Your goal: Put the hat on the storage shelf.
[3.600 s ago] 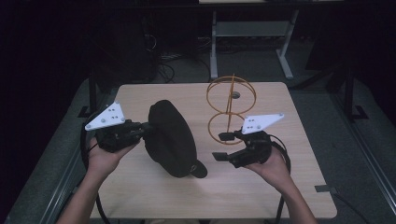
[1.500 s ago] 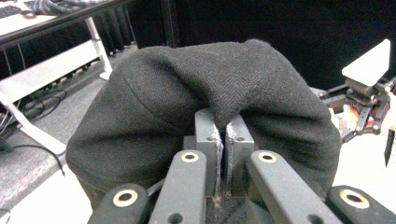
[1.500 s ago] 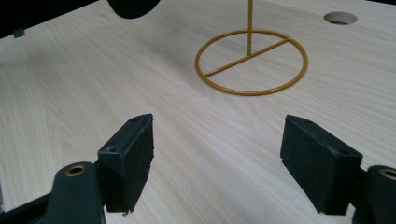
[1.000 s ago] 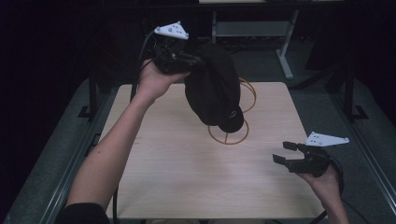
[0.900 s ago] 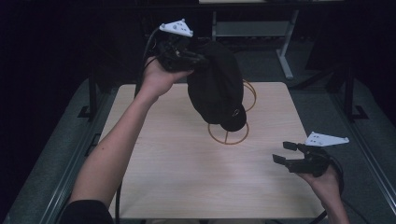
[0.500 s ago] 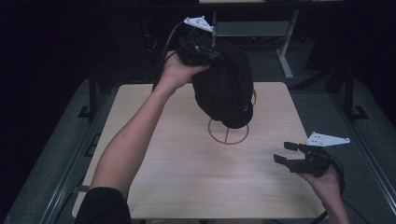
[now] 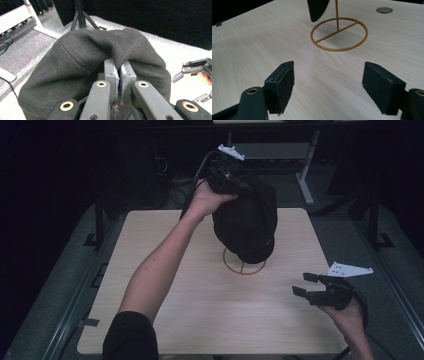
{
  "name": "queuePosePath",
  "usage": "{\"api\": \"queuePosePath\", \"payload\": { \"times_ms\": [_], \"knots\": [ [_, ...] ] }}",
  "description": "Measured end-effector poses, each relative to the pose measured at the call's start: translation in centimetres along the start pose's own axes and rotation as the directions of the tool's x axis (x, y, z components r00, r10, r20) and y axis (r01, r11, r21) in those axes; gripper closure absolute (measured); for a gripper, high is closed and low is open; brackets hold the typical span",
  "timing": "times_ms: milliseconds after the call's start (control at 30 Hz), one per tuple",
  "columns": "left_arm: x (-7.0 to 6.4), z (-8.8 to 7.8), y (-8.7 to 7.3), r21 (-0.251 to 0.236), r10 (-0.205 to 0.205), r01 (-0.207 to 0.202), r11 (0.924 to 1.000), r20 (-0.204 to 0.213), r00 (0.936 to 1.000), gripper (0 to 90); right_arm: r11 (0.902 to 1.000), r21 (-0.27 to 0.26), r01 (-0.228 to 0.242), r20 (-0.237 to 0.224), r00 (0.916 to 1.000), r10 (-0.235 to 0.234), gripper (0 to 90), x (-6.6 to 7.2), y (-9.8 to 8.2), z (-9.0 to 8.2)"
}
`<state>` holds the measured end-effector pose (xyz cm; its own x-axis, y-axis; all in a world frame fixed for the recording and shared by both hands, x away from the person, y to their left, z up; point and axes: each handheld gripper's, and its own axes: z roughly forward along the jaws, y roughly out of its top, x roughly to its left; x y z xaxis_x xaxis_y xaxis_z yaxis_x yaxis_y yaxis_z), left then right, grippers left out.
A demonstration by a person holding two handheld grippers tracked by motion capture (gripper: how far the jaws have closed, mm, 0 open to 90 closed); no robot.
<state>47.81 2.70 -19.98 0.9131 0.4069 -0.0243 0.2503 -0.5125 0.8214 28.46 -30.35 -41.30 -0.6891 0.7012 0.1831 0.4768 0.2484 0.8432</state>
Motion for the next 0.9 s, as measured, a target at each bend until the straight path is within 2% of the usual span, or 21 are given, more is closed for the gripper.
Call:
{"api": "queuePosePath", "payload": {
  "times_ms": [233,267,367,433,467,567,900],
  "knots": [
    [-0.1,1.4,0.1,0.032,-0.012,0.013,0.9994,-0.010,0.9999,86.4,1.0000,0.001,0.005,0.000,1.0000,-0.005,25.5,0.1,0.0,0.1],
    [-0.1,1.8,0.1,0.049,-0.013,0.014,0.9987,-0.019,0.9997,85.9,1.0000,0.003,0.009,0.000,1.0000,-0.009,25.5,0.1,0.0,0.1],
    [-0.2,2.2,0.0,0.067,-0.008,0.010,0.9977,-0.033,0.9994,79.3,0.9999,0.009,0.010,-0.001,1.0000,-0.010,25.5,0.1,0.0,0.2],
    [-0.5,2.6,-0.1,0.079,0.011,-0.007,0.9969,-0.050,0.9987,76.8,0.9999,0.014,0.010,0.001,1.0000,-0.010,25.5,0.2,-0.1,0.3],
    [-0.6,2.9,-0.2,0.079,-0.002,0.005,0.9969,-0.044,0.9990,68.0,0.9998,0.017,0.013,0.001,0.9999,-0.013,25.5,0.2,-0.2,0.3],
    [-0.7,3.0,-0.1,0.088,0.005,-0.001,0.9961,-0.051,0.9987,62.8,0.9998,0.020,0.008,0.003,1.0000,-0.009,25.5,0.2,-0.2,0.3],
    [-0.7,2.3,-0.4,0.076,-0.004,0.008,0.9971,-0.056,0.9984,55.6,0.9999,0.017,0.003,0.010,0.9999,-0.003,25.4,0.1,-0.5,0.2]
  ]
}}
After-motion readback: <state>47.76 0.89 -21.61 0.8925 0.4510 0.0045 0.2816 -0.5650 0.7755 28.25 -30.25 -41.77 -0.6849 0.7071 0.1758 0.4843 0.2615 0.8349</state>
